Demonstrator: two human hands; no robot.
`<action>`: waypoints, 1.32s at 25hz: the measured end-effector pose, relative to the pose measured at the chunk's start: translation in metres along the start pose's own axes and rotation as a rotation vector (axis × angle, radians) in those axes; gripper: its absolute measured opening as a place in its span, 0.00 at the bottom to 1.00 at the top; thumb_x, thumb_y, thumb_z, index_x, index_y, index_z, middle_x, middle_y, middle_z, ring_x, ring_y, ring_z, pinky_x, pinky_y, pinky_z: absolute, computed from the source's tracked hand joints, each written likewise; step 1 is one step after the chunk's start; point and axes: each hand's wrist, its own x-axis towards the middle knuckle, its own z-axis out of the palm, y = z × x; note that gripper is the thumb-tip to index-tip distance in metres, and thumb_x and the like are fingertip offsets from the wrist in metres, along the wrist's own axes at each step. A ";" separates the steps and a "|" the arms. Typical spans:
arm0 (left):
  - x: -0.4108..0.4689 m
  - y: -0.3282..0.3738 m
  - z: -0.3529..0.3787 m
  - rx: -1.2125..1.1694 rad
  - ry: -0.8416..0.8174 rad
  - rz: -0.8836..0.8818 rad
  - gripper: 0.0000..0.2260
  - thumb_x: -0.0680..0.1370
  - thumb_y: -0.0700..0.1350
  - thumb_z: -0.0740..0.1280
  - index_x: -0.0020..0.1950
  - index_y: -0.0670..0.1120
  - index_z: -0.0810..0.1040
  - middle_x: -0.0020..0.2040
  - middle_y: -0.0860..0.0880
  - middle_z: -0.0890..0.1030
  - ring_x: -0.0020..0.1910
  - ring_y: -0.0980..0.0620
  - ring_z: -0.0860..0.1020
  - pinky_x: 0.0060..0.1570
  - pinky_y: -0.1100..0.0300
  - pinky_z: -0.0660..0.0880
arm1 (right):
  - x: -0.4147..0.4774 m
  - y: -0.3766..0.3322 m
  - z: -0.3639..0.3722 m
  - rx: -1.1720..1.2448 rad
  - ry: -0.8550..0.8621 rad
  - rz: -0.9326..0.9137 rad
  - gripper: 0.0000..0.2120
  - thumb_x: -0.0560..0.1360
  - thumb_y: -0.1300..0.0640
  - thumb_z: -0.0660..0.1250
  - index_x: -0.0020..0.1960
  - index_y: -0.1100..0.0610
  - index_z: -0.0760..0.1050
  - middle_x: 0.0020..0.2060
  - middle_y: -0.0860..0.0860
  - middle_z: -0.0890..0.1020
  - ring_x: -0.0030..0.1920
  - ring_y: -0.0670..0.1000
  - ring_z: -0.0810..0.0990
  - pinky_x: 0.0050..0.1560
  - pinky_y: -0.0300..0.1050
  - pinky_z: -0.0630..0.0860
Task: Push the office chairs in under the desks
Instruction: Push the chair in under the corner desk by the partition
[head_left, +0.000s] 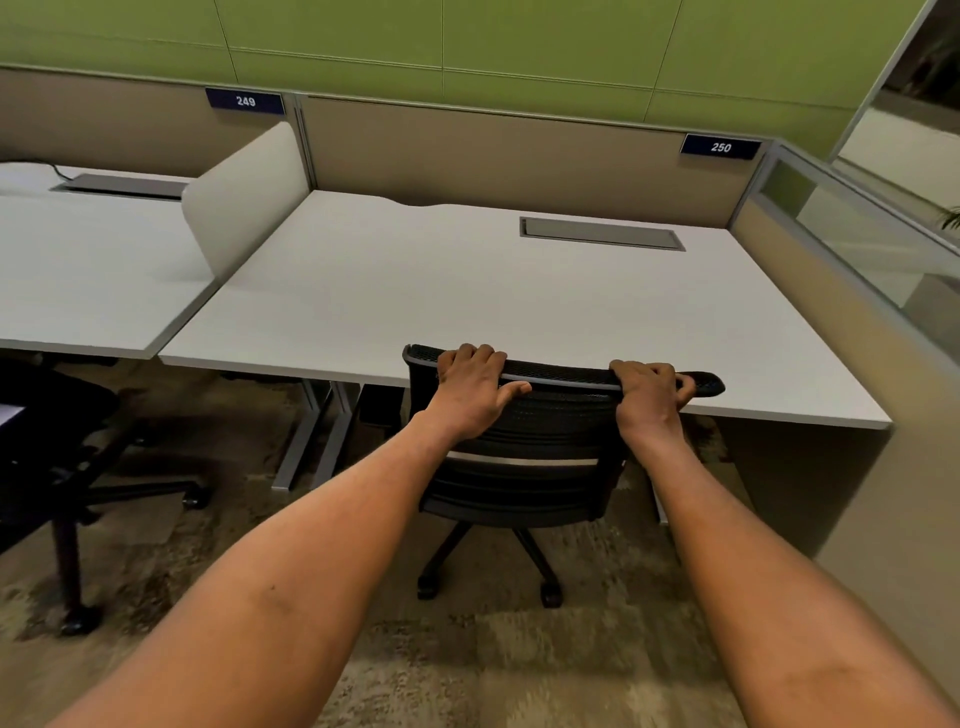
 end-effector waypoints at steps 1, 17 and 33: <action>0.000 -0.003 0.000 0.003 -0.009 -0.005 0.24 0.78 0.65 0.54 0.58 0.47 0.72 0.56 0.48 0.75 0.58 0.46 0.69 0.56 0.50 0.61 | 0.001 -0.002 0.001 0.014 -0.010 -0.004 0.23 0.70 0.72 0.52 0.54 0.52 0.77 0.52 0.49 0.80 0.58 0.54 0.64 0.56 0.53 0.54; 0.009 -0.007 0.007 0.070 -0.023 -0.030 0.26 0.78 0.65 0.52 0.65 0.46 0.67 0.64 0.46 0.69 0.63 0.44 0.67 0.63 0.49 0.59 | 0.017 -0.005 0.005 -0.194 -0.204 0.069 0.30 0.74 0.66 0.57 0.74 0.49 0.60 0.73 0.55 0.61 0.71 0.59 0.55 0.67 0.59 0.51; -0.250 -0.053 0.042 -0.016 -0.061 -0.400 0.33 0.80 0.60 0.55 0.77 0.40 0.53 0.77 0.41 0.57 0.77 0.44 0.50 0.75 0.49 0.45 | -0.192 -0.112 0.114 0.014 -0.307 0.003 0.35 0.76 0.46 0.66 0.75 0.61 0.57 0.73 0.58 0.62 0.72 0.58 0.60 0.72 0.60 0.57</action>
